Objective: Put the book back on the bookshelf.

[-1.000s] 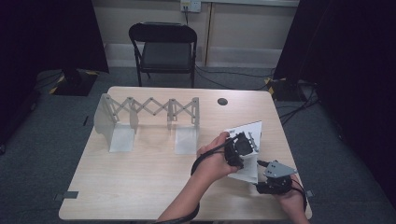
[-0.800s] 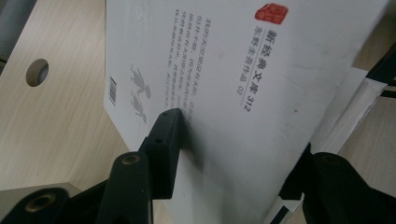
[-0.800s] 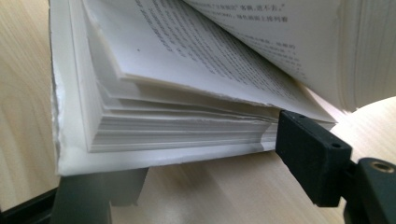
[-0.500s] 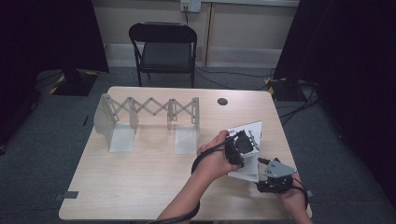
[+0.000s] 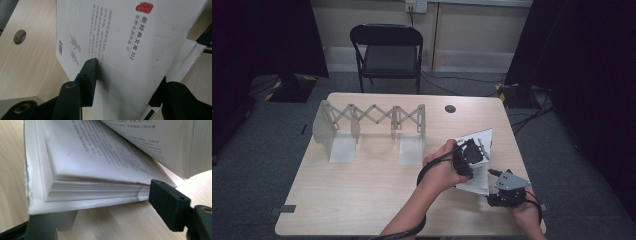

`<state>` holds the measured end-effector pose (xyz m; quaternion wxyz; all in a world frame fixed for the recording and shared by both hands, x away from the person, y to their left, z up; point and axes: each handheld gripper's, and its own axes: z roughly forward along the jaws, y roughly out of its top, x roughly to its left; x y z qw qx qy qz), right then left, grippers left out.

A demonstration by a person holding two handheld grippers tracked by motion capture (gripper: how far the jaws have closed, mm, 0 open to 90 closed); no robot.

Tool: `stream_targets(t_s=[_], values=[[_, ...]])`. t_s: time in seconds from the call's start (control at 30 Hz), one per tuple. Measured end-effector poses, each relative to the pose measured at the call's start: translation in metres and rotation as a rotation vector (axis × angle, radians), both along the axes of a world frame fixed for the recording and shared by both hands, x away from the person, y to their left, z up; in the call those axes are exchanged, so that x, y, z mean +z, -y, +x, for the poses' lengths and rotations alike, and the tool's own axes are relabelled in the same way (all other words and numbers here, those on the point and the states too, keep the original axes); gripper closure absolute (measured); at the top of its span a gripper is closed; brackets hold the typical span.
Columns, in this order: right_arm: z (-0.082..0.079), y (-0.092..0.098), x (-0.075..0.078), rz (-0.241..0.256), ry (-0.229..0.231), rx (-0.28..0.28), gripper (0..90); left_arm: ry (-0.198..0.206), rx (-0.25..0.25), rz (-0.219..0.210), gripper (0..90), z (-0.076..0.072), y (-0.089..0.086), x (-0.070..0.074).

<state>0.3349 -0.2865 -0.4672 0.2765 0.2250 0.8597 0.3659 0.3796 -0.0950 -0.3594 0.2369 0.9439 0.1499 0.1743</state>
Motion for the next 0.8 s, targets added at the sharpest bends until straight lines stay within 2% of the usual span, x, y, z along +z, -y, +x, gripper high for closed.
stream_targets(t_s=[0.33,0.57,0.67,0.8], values=[[0.0002,-0.0006,0.0019,-0.010,0.011,0.025,26.5,0.000,-0.004,0.010,52.3,0.0002,0.0005,0.0016],[0.0010,-0.0021,-0.0018,-0.032,-0.018,0.054,27.7,-0.001,-0.004,0.018,52.4,-0.0013,0.0021,0.0003],[0.0011,-0.0017,-0.0024,-0.026,-0.020,0.056,27.6,-0.002,-0.002,0.019,52.3,-0.0006,0.0017,0.0013],[0.0001,-0.0019,-0.0008,-0.025,0.007,0.062,27.5,-0.004,-0.005,0.021,52.5,-0.0004,0.0022,0.0018]])
